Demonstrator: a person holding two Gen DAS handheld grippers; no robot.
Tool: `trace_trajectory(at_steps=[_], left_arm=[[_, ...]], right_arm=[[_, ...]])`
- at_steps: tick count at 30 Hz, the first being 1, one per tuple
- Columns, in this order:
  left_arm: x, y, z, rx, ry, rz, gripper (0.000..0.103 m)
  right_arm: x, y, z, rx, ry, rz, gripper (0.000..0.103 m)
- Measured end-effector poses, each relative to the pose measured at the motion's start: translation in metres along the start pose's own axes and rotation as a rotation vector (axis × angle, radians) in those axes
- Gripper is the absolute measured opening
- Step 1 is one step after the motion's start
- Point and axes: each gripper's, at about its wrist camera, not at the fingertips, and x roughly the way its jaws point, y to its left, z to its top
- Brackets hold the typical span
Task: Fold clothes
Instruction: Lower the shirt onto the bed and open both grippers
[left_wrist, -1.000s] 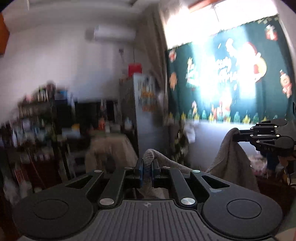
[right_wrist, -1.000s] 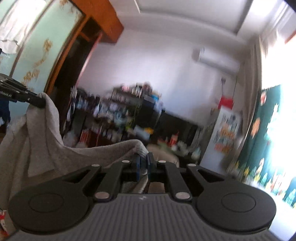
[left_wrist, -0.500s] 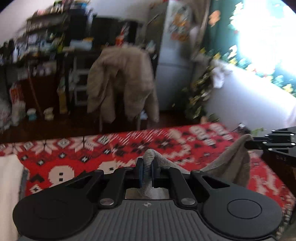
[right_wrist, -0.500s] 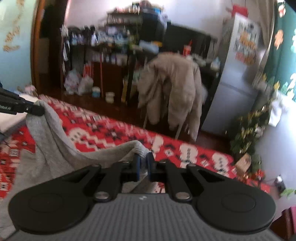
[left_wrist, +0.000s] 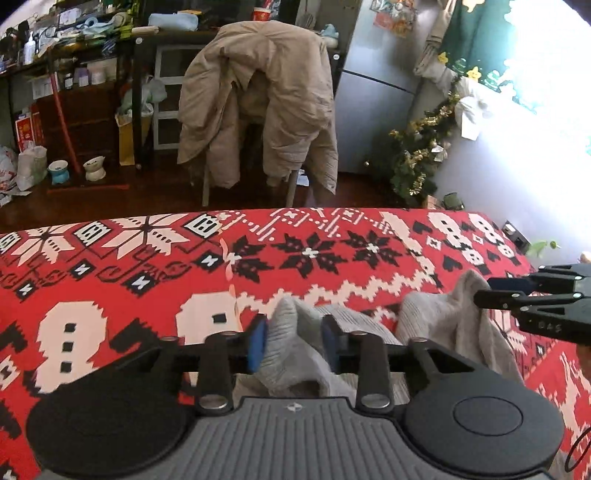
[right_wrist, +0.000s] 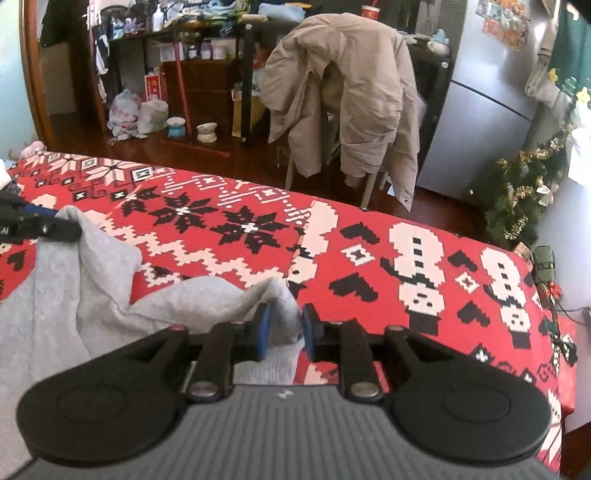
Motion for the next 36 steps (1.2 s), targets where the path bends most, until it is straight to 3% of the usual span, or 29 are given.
trace_trajectory(at_steps=[3,5,14,19,22,28,29,30,31,36], left_arm=[[-0.022,-0.003,-0.008,0.006,-0.02,0.0,0.052],[-0.038,-0.003,-0.013,0.01,-0.039,0.0,0.066],[-0.11,0.0,-0.065,-0.052,-0.063,0.02,0.065],[-0.136,-0.006,-0.108,-0.048,-0.055,0.05,0.064],[-0.149,-0.003,-0.132,-0.109,-0.046,0.044,0.064],[-0.164,0.002,-0.163,-0.189,-0.028,0.031,0.064],[-0.167,0.001,-0.166,-0.19,-0.029,0.032,0.064],[-0.168,0.001,-0.168,-0.187,-0.031,0.034,0.064],[-0.168,0.0,-0.169,-0.184,-0.031,0.037,0.064],[-0.164,-0.002,-0.173,-0.168,-0.026,0.035,0.062]], right_arm=[[-0.042,0.003,-0.01,0.019,-0.031,-0.001,0.036],[-0.072,0.008,-0.016,0.023,-0.047,0.011,0.038],[-0.163,0.068,-0.073,-0.066,-0.032,0.13,0.039],[-0.17,0.108,-0.12,-0.061,0.013,0.163,0.037],[-0.167,0.123,-0.136,-0.026,-0.002,0.183,0.037],[-0.152,0.143,-0.14,-0.01,-0.032,0.188,0.036],[-0.149,0.145,-0.14,-0.013,-0.028,0.182,0.032],[-0.147,0.146,-0.139,-0.02,-0.026,0.167,0.015],[-0.145,0.146,-0.138,-0.031,-0.027,0.144,0.007],[-0.156,0.127,-0.133,0.02,-0.073,0.076,0.001]])
